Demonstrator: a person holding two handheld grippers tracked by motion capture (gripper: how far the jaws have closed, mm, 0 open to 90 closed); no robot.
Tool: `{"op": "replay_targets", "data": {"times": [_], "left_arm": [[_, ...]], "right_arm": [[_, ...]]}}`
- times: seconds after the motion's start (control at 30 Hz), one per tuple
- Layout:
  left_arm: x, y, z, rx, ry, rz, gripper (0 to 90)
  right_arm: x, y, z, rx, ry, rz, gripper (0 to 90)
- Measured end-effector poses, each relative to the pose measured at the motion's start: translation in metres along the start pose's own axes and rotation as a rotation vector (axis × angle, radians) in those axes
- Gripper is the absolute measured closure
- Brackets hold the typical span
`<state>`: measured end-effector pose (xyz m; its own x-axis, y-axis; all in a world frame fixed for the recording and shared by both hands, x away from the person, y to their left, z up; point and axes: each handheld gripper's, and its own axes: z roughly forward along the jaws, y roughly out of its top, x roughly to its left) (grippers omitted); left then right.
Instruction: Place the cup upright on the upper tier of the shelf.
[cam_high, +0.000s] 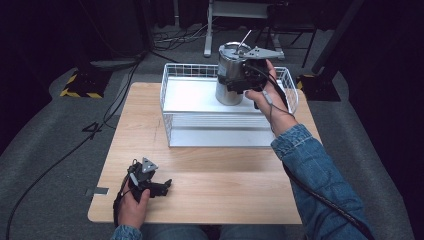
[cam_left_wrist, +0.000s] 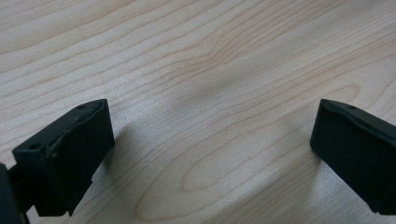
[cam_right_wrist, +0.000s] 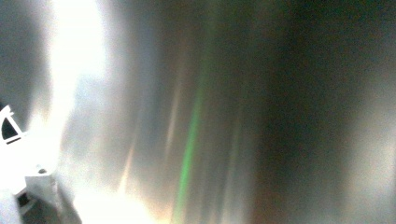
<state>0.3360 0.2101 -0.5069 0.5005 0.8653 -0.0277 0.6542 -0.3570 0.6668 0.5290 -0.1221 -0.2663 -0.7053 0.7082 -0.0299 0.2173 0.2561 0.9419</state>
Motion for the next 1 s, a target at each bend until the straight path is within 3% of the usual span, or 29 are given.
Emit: {"op": "replay_targets", "data": {"times": [0.07,0.37,0.5,0.8,1.0], "left_arm": [[0.000,0.000,0.000,0.000,0.002,0.002,0.2],[0.000,0.000,0.000,0.000,-0.001,-0.002,0.2],[0.000,0.000,0.000,0.000,-0.001,-0.003,0.2],[0.000,0.000,0.000,0.000,-0.001,-0.002,0.2],[0.000,0.000,0.000,0.000,-0.001,-0.002,0.2]], "right_arm": [[-0.001,0.000,-0.003,-0.007,0.000,-0.022,0.0],[-0.001,0.004,-0.018,-0.004,-0.011,-0.027,0.0],[-0.003,0.005,-0.026,0.013,-0.004,-0.027,0.0],[-0.004,0.005,-0.046,-0.008,0.026,-0.017,0.0],[0.001,0.007,-0.063,-0.015,0.045,-0.041,0.0]]}}
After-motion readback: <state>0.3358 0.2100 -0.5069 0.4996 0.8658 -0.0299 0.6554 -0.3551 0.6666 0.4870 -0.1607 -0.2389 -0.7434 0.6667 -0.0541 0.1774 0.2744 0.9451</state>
